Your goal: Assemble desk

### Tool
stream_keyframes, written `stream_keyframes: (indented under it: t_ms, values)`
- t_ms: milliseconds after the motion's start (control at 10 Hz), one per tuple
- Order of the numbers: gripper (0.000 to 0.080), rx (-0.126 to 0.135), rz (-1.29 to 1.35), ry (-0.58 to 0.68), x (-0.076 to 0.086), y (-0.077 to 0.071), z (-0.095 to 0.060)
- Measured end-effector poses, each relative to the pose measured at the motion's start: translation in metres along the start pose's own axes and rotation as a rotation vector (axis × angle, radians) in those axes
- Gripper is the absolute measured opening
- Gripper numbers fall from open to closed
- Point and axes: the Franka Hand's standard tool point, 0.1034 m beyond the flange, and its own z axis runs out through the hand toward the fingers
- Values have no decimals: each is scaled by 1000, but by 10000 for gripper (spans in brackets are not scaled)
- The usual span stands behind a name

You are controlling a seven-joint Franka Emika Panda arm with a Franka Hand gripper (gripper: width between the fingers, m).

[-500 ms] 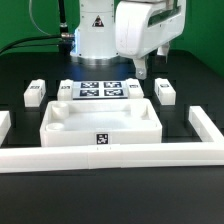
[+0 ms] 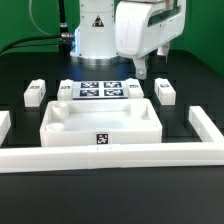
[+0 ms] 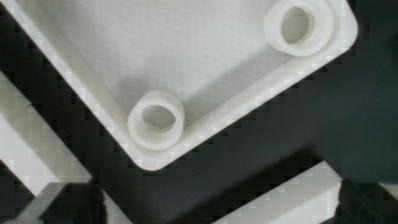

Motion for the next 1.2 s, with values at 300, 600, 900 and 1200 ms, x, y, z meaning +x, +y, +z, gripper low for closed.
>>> stream_keyframes:
  t_ms: [300,600,900,1200]
  values:
    - [650,0,-33,0,0,1,0]
    - [650,13,-266,-20,-38,0,-8]
    - [650,35,-562,-28,-89,2,-9]
    - [650,36,-557,-28,-88,1,-8]
